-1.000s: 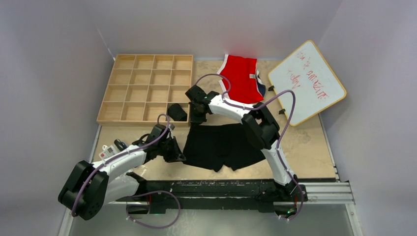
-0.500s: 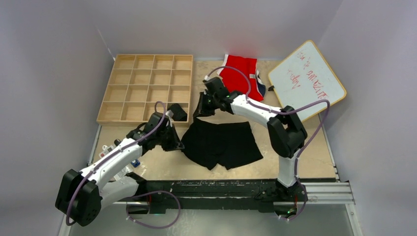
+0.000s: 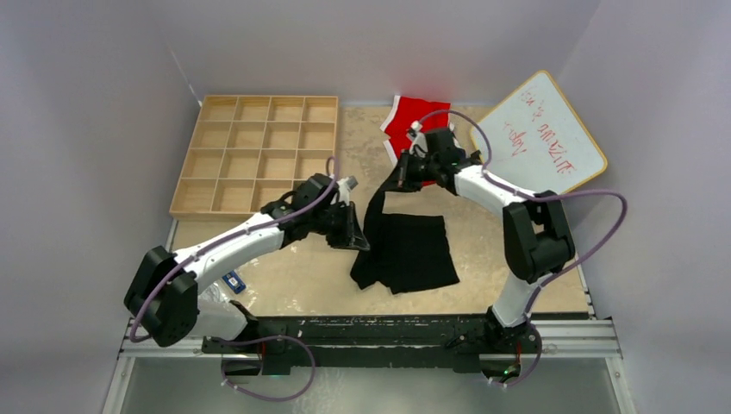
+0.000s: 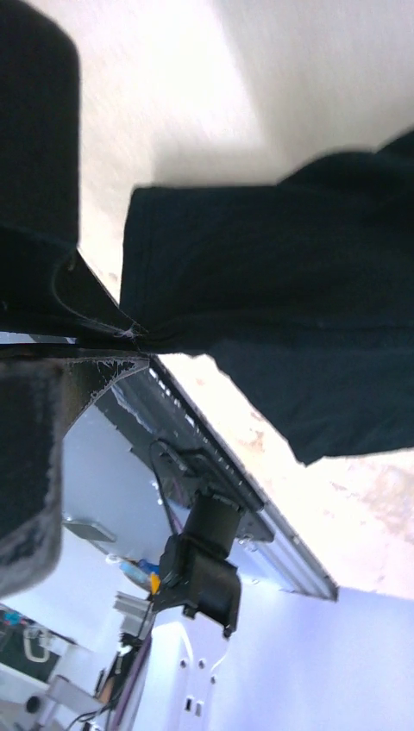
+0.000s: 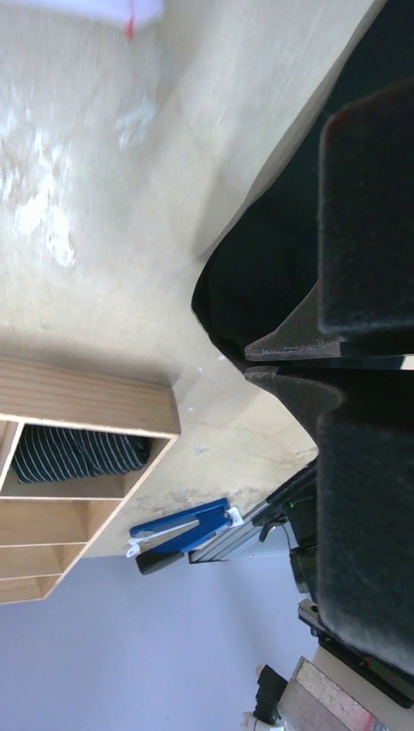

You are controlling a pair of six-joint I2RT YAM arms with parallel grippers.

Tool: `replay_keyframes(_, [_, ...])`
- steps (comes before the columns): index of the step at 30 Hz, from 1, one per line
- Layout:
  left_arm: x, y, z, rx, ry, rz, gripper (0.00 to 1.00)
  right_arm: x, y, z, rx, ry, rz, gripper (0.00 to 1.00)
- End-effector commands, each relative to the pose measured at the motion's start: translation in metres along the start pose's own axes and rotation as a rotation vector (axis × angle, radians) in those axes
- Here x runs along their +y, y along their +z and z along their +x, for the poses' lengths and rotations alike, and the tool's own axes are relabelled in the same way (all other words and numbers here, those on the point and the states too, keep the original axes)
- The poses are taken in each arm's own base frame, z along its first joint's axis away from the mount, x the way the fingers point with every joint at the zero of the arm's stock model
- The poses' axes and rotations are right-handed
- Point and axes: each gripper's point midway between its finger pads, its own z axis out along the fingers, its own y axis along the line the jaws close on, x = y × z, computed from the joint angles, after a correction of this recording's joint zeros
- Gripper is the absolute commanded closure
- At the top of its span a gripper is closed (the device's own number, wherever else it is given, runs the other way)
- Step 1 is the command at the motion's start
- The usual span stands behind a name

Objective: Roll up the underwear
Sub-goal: Fold the underwear at the center of the board.

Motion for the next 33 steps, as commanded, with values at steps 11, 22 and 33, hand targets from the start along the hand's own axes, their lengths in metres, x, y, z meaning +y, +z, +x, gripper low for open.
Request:
replay_keyframes(11, [-0.131,0.064,0.021,0.174,0.129,0.266,1.0,-0.082,-0.088,0.001,-0.083,-0.078,0.148,1.0])
replay_keyframes(22, [-0.146,0.107,0.04,0.236,0.167,0.251,1.0,-0.145,-0.113,0.02,-0.118,0.012,0.428,1.0])
replay_keyframes(33, [-0.155,0.132,0.054,0.314,0.173,0.287,1.0,-0.16,-0.121,0.009,-0.134,0.014,0.503,1.0])
